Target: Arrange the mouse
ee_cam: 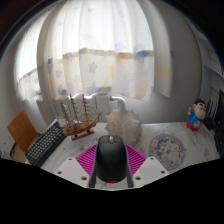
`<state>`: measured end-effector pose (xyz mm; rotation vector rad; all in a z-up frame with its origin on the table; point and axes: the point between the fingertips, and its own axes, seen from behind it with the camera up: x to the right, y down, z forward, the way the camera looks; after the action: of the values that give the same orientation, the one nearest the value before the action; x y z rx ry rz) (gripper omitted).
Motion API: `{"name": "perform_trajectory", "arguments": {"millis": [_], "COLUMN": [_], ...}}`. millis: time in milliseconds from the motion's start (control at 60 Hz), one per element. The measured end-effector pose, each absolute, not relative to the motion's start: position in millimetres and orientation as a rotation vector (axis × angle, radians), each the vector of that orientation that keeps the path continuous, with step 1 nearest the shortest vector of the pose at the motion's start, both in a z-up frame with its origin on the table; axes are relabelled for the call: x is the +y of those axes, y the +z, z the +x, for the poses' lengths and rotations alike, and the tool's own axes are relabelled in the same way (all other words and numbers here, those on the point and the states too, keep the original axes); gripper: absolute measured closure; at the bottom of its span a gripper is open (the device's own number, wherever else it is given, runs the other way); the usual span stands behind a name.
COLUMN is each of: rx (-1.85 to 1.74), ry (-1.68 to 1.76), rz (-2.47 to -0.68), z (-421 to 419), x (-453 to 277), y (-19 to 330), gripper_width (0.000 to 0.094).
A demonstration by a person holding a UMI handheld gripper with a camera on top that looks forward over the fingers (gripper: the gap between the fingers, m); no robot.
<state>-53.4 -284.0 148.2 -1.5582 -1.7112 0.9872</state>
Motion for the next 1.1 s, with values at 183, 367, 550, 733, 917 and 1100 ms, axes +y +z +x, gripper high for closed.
{"name": "perform_trajectory", "arguments": {"millis": [183,367,550,733,917,1100], "rx": [-1.58,-1.559,-1.563,-1.619,-1.703,-1.803], "ry": [0.845,0.808,0.709,0.669,0.62,0.619], "rz": [-1.586,-1.635,-1.706,-1.685,-1.781,-1.768], "z": [-104.3,-147.3,-153.3,-134.3,-45.3,45.8], "x": [-128.6,-47.3,-11.1,-9.8,-26.9,-50.8], "y": [143.7,48.7,-9.5,12.9,87.4,159.7], "gripper_width": [0.0509,0.0509,0.0447,0.0086,0.008,0.0078]}}
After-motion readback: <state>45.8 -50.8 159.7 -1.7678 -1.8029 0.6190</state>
